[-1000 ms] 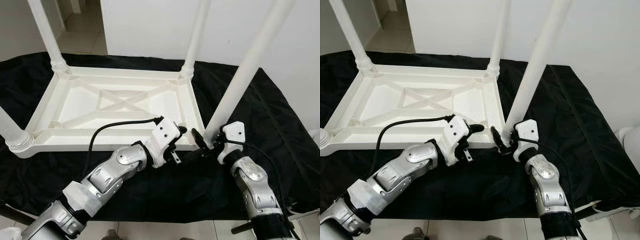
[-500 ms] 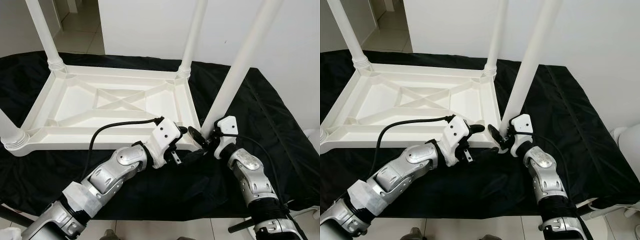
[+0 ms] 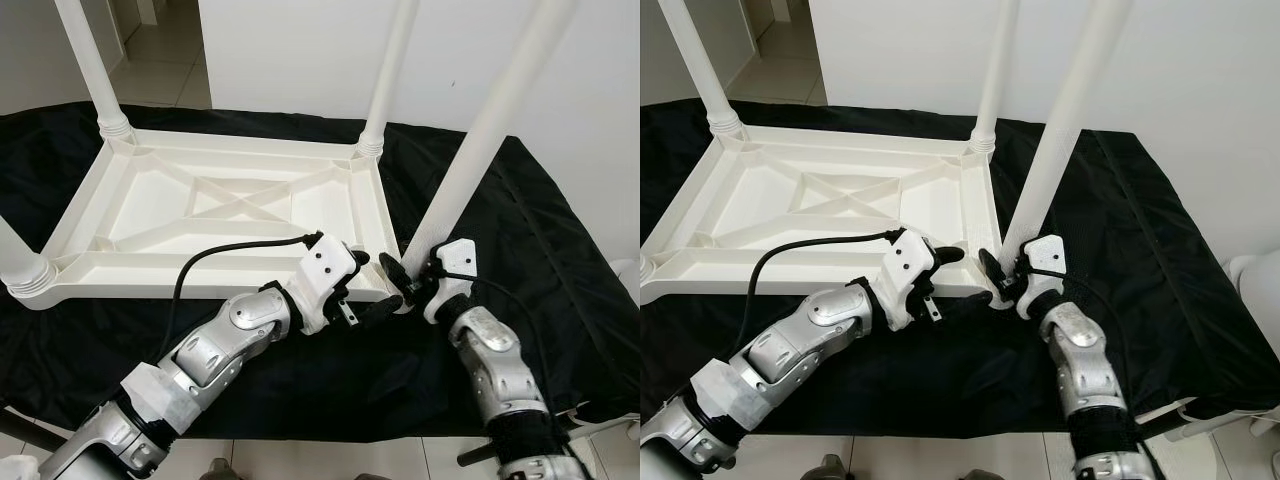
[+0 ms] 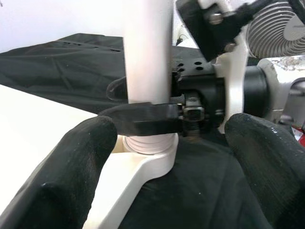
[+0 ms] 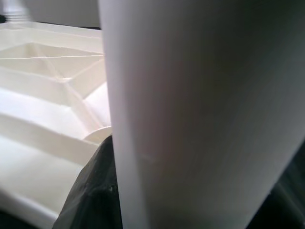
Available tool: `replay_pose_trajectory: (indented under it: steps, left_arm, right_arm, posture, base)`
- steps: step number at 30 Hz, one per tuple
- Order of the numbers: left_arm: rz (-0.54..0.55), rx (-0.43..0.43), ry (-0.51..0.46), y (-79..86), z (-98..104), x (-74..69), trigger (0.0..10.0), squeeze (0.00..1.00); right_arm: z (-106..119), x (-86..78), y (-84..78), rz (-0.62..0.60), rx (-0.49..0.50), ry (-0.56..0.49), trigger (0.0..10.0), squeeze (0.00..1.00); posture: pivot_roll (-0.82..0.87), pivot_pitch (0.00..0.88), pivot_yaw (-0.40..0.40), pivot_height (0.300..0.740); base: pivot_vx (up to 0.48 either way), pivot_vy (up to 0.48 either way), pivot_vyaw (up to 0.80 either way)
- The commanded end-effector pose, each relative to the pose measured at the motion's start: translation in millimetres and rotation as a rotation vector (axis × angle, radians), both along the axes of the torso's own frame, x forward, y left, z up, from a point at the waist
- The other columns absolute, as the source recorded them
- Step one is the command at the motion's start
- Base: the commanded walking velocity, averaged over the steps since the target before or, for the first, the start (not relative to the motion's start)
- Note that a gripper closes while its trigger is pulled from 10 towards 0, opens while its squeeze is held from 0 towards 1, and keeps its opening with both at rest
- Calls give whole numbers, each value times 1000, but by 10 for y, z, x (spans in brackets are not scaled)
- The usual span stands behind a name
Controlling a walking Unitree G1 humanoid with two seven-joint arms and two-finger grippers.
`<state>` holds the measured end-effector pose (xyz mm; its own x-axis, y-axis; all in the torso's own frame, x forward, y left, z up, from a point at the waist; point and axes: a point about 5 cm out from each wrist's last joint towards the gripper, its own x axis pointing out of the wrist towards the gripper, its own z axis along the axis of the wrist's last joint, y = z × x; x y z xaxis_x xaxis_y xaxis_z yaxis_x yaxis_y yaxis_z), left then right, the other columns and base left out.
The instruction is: Building children table
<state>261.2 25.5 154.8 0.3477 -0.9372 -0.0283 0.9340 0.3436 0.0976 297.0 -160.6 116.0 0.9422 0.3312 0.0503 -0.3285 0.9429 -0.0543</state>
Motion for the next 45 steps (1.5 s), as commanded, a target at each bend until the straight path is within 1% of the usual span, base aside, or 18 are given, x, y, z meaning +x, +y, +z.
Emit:
replay_pose_trajectory:
  steps: [1, 2, 4, 7, 8, 9, 11, 13, 17, 19, 22, 23, 29, 32, 33, 35, 36, 45]
  left_arm:
    - [-236, 33, 4, -30, -8, -115, 10000, 0]
    - [-236, 32, 6, -28, -10, -117, 10000, 0]
    - [-236, 32, 6, -28, -10, -117, 10000, 0]
    - [-239, 32, 11, -22, -15, -126, 10000, 0]
    - [-239, 32, 11, -22, -15, -126, 10000, 0]
    - [-240, 32, 11, -20, -15, -128, 10000, 0]
    - [-240, 32, 11, -20, -15, -128, 10000, 0]
    - [-241, 35, 12, -18, -18, -131, 10000, 0]
    - [-241, 37, 12, -18, -19, -132, 10000, 0]
    - [-239, 34, 13, -17, -15, -130, 10000, 0]
    - [-237, 34, 13, -17, -17, -129, 10000, 0]
    - [-236, 34, 12, -15, -18, -128, 10000, 0]
    - [-230, 34, 12, -7, -19, -124, 10000, 0]
    - [-229, 34, 11, -8, -18, -122, 10000, 0]
    - [-229, 34, 10, -7, -18, -122, 10000, 0]
    - [-229, 35, 10, -6, -18, -122, 10000, 0]
    - [-230, 35, 10, -6, -19, -120, 10000, 0]
    - [-234, 39, 7, -5, -13, -102, 10000, 0]
  right_arm:
    - [-30, -9, -92, -109, -13, 27, 10000, 0]
    - [-27, -13, -76, -182, 0, 36, 10000, 0]
    - [-27, -13, -76, -182, 0, 36, 10000, 0]
    - [-16, -38, -3, -402, 27, 51, 10000, 0]
    - [-16, -38, -3, -402, 27, 51, 10000, 0]
    - [-11, -47, 22, -459, 29, 51, 10000, 0]
    - [-11, -47, 22, -459, 29, 51, 10000, 0]
    - [-31, -52, 117, -589, 61, 62, 10000, 0]
    - [-40, -46, 179, -611, 75, 70, 10000, 0]
    - [11, -44, 256, -564, 107, 47, 10000, 0]
    - [30, -61, 246, -537, 115, 36, 10000, 0]
    - [39, -80, 221, -517, 129, 30, 10000, 1000]
    - [85, -186, 119, -428, 145, -8, 10000, 1000]
    - [73, -246, 40, -389, 117, -9, 10000, 1000]
    - [59, -271, -4, -357, 111, -7, 10000, 243]
    - [50, -288, -35, -334, 109, -5, 10000, 243]
    - [36, -307, -63, -296, 101, -2, 10000, 0]
    - [-6, -314, -199, -71, 31, -8, 10000, 0]
  posture:
    - [25, 0, -54, 740]
    - [22, 0, -52, 740]
    - [22, 0, -52, 740]
    - [21, 0, -48, 740]
    - [21, 0, -48, 740]
    - [22, 0, -49, 740]
    - [22, 0, -49, 740]
    - [28, 0, -52, 740]
    - [28, 0, -52, 740]
    - [28, 0, -53, 740]
    - [28, 0, -58, 740]
    - [29, 0, -58, 740]
    - [28, 0, -60, 740]
    - [25, 0, -61, 740]
    - [24, 0, -59, 740]
    - [24, 0, -59, 740]
    - [23, 0, -56, 740]
    - [22, 0, -50, 740]
  base:
    - [0, 0, 0]
    - [0, 0, 0]
    - [0, 0, 0]
    - [0, 0, 0]
    - [0, 0, 0]
    - [0, 0, 0]
    - [0, 0, 0]
    - [0, 0, 0]
    - [0, 0, 0]
    - [0, 0, 0]
    - [0, 0, 0]
    - [0, 0, 0]
    - [0, 0, 0]
    - [0, 0, 0]
    - [0, 0, 0]
    - [0, 0, 0]
    - [0, 0, 0]
    - [0, 0, 0]
